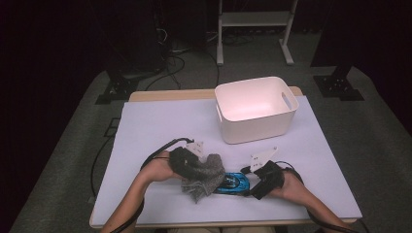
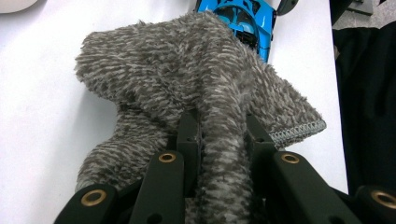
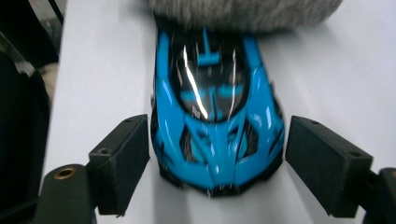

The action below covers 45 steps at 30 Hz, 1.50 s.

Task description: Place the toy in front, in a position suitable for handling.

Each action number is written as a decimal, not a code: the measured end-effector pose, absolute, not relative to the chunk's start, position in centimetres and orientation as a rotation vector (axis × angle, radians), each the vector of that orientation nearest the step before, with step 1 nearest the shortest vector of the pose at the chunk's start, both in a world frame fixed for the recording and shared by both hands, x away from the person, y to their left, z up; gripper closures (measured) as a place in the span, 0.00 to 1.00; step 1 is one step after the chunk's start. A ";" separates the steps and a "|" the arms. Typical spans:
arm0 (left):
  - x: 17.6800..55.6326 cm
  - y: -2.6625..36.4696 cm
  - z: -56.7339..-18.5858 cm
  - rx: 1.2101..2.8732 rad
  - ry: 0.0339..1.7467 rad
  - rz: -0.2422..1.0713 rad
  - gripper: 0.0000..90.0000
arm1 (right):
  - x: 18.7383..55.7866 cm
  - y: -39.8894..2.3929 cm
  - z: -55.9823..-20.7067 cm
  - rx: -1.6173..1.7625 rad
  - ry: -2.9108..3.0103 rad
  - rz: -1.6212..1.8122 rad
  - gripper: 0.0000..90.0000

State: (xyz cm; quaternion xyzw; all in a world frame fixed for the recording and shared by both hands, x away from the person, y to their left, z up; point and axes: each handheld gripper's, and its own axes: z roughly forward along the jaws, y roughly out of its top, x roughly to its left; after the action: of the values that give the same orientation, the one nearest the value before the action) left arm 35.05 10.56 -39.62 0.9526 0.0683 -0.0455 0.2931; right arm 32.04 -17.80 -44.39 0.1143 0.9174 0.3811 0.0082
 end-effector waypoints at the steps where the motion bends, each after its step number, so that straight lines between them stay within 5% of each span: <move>1: 35.0 10.5 -39.6 2.538 0.181 -0.121 0.81 | 32.2 -17.7 -44.1 0.369 2.866 1.205 0.22; 23: 34.1 10.3 -39.5 2.561 0.155 -0.117 0.81 | 34.3 -17.3 -45.5 0.641 2.952 1.376 0.24; 34: 35.0 9.5 -37.7 2.527 0.161 -0.096 0.80 | 33.8 -17.2 -45.7 0.678 2.927 1.407 0.30; 36: 35.2 9.1 -37.5 2.530 0.155 -0.096 0.80 | 33.4 -17.2 -45.4 0.636 2.889 1.392 0.39; 45: 36.0 7.4 -38.9 2.543 0.165 -0.171 0.80 | 32.5 -17.2 -45.1 0.557 2.826 1.359 0.39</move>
State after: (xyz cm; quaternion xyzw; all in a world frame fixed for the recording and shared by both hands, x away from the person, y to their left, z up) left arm 36.01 7.41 -38.90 0.9531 0.0618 -0.0639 0.2894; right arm 32.51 -17.19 -45.05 0.1749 0.8871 0.4266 -0.0217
